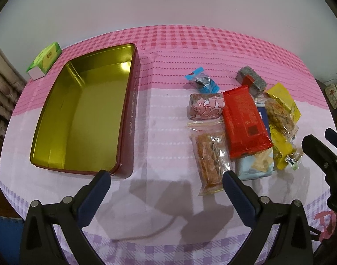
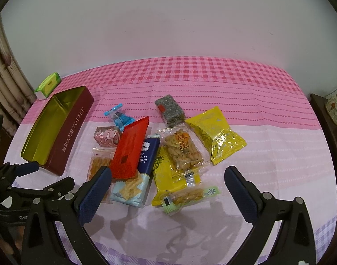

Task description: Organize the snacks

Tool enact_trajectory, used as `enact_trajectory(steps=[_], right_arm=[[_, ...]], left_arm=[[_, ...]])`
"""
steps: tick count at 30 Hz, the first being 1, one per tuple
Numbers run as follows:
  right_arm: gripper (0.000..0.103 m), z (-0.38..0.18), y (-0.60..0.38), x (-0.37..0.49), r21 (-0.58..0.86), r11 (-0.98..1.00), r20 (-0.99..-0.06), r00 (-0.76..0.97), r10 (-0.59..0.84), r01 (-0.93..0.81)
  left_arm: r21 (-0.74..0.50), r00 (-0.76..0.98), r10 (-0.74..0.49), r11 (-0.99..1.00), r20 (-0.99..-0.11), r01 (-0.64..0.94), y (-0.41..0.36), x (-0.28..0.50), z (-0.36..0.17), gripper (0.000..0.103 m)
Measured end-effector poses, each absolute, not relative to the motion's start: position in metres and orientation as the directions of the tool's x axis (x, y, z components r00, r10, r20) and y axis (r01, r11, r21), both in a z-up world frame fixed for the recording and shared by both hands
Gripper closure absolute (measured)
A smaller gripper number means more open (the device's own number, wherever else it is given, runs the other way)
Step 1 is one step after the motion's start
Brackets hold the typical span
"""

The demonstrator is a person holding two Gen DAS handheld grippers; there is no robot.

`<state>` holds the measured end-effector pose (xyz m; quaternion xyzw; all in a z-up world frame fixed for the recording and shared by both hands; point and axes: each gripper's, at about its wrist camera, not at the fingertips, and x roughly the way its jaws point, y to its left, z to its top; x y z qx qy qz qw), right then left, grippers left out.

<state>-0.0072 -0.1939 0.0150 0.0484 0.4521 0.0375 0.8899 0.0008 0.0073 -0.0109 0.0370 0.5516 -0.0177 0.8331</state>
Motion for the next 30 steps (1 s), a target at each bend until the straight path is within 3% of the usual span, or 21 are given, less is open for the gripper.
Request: enact_trajectory(steps=[30], right_arm=[[0.002, 0.0167, -0.1959, -0.0085, 0.125, 0.992, -0.796, 0.594, 0.116, -0.026]], left_arm=[[0.043, 0.387, 0.015, 0.997, -0.922, 0.064, 0.0061, -0.0020, -0.0106, 0.000]])
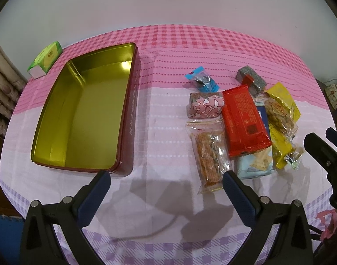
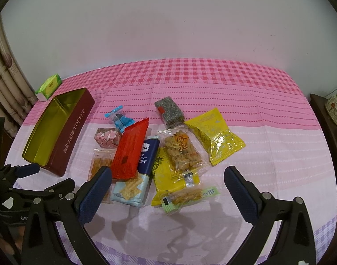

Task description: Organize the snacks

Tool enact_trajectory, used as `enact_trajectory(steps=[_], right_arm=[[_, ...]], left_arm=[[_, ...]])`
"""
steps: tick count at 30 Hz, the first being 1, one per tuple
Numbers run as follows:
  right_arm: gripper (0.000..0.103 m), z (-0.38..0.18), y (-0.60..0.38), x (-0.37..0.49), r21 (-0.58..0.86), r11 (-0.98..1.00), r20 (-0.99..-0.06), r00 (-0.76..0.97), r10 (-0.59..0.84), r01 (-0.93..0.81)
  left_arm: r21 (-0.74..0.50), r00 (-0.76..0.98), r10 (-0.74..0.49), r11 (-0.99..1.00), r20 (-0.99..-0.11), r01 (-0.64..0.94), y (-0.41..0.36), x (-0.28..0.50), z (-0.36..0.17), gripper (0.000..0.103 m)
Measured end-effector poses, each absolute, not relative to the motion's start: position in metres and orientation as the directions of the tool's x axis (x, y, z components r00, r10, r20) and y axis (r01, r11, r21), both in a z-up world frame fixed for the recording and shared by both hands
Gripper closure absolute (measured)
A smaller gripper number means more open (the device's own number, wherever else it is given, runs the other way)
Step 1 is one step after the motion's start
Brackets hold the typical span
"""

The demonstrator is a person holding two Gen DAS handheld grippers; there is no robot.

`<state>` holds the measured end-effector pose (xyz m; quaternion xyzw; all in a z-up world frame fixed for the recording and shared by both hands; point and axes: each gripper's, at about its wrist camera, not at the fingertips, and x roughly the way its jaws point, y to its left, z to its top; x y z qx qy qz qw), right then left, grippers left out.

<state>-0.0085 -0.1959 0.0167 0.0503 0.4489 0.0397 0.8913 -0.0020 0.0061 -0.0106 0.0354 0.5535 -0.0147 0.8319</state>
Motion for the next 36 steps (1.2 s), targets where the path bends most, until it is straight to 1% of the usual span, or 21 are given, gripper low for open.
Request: enact_trajectory(steps=[36], right_arm=[[0.005, 0.0118, -0.1968, -0.0102, 0.122, 0.992, -0.804, 0.583, 0.116, -0.029]], left_arm=[[0.042, 0.378, 0.015, 0.997, -0.926, 0.061, 0.0068, 0.0001, -0.0144, 0.000]])
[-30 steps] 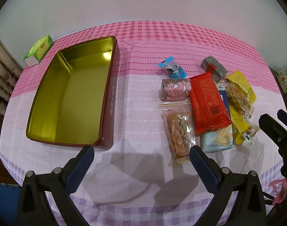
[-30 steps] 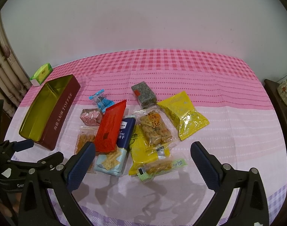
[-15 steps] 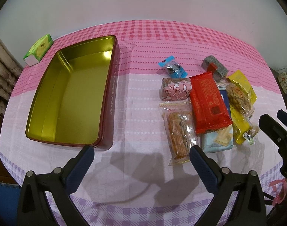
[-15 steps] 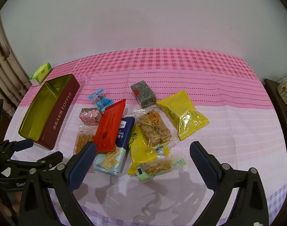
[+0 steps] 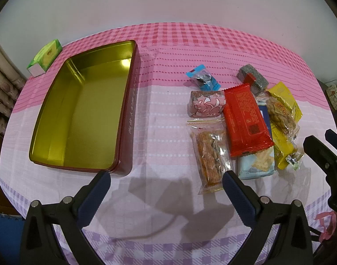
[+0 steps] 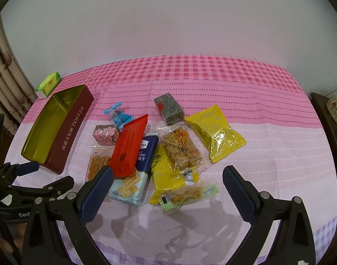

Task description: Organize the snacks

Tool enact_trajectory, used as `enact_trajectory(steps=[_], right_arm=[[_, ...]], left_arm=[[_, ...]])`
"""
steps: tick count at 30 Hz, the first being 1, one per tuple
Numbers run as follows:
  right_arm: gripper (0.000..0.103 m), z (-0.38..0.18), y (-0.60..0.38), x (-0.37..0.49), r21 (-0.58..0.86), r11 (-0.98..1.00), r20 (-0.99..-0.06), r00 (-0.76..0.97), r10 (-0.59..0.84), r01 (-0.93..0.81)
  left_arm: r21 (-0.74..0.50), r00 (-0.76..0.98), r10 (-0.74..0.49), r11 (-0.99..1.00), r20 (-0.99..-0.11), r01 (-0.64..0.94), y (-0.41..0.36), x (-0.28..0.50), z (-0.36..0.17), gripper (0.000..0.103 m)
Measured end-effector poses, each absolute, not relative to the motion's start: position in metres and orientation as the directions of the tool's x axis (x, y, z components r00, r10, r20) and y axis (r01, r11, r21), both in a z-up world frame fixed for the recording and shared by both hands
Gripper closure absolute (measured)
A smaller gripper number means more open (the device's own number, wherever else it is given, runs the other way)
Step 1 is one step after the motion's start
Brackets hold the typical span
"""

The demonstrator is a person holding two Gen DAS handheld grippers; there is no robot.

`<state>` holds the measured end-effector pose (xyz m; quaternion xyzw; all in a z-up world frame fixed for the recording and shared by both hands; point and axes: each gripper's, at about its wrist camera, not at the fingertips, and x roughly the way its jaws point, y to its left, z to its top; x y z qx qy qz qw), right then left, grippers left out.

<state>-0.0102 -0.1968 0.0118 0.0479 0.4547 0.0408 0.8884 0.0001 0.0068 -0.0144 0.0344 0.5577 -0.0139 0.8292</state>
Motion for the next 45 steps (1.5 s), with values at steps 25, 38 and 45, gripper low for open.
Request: enact_trajectory(steps=[25, 38, 45], right_arm=[[0.026, -0.017, -0.251, 0.038, 0.065, 0.995, -0.846, 0.524, 0.094, -0.073], [0.042, -0.051, -0.266, 0.090, 0.051, 0.990, -0.884, 0.456, 0.104, -0.128], [0.043, -0.056, -0.270, 0.099, 0.098, 0.986, -0.875, 0.461, 0.151, -0.137]], left_arm=[[0.044, 0.372, 0.014, 0.996, -0.928, 0.072, 0.004, 0.006, -0.021, 0.000], [0.044, 0.363, 0.012, 0.996, -0.932, 0.078, -0.003, 0.013, -0.025, 0.005], [0.021, 0.340, -0.013, 0.995, -0.940, 0.094, -0.013, 0.019, -0.034, 0.005]])
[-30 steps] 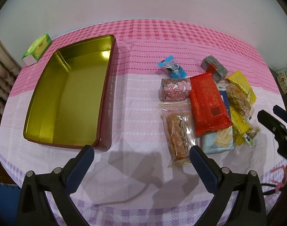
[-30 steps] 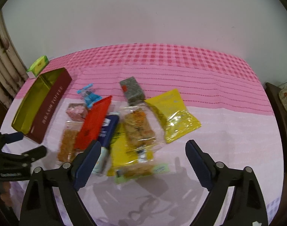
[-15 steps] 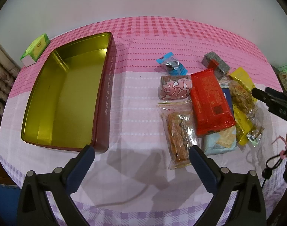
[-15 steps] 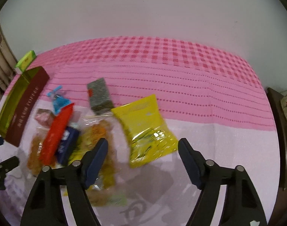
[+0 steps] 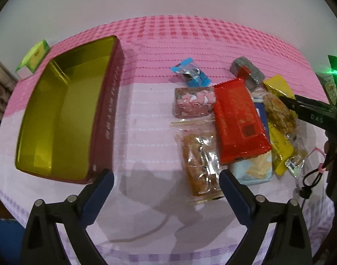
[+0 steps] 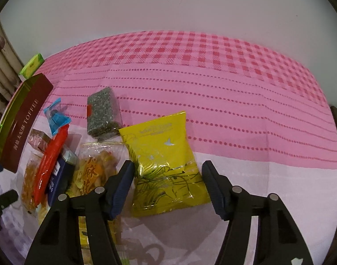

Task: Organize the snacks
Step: 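Grasp the clear bag of pastry sticks with the left gripper while the right grasps the yellow foil bag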

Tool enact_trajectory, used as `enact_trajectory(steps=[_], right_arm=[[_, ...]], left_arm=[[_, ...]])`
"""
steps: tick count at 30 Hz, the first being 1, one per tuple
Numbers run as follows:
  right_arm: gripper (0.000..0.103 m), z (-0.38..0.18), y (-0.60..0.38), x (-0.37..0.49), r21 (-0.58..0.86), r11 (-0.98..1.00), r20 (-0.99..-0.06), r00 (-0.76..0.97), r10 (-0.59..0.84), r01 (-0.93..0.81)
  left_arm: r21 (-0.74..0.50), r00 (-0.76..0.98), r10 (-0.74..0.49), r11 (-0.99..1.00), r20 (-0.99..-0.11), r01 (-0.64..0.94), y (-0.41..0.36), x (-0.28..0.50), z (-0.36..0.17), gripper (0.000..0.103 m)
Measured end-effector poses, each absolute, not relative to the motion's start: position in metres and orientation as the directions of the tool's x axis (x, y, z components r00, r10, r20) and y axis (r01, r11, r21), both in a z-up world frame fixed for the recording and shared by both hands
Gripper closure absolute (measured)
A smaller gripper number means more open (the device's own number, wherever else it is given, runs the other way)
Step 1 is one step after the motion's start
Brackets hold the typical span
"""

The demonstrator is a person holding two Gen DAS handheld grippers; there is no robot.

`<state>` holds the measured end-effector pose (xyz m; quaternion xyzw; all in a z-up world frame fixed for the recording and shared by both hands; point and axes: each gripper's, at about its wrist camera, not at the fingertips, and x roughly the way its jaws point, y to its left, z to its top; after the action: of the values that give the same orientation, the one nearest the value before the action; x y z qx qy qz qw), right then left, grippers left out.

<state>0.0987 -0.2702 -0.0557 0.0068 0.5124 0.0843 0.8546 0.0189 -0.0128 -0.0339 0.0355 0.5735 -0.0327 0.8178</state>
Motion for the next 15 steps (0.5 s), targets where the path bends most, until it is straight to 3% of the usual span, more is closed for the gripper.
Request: enact_trajectory(steps=[8, 15], right_arm=[[0.043, -0.057, -0.264, 0.094, 0.051, 0.987, -0.861, 0.494, 0.122, -0.155], [0.048, -0.057, -0.267, 0.089, 0.060, 0.990, -0.855, 0.505, 0.118, -0.129]], left_arm=[[0.001, 0.332, -0.037, 0.994, -0.943, 0.111, -0.022, 0.025, -0.043, 0.005], [-0.005, 0.298, -0.040, 0.993, -0.954, 0.118, -0.030, 0.036, -0.056, 0.005]])
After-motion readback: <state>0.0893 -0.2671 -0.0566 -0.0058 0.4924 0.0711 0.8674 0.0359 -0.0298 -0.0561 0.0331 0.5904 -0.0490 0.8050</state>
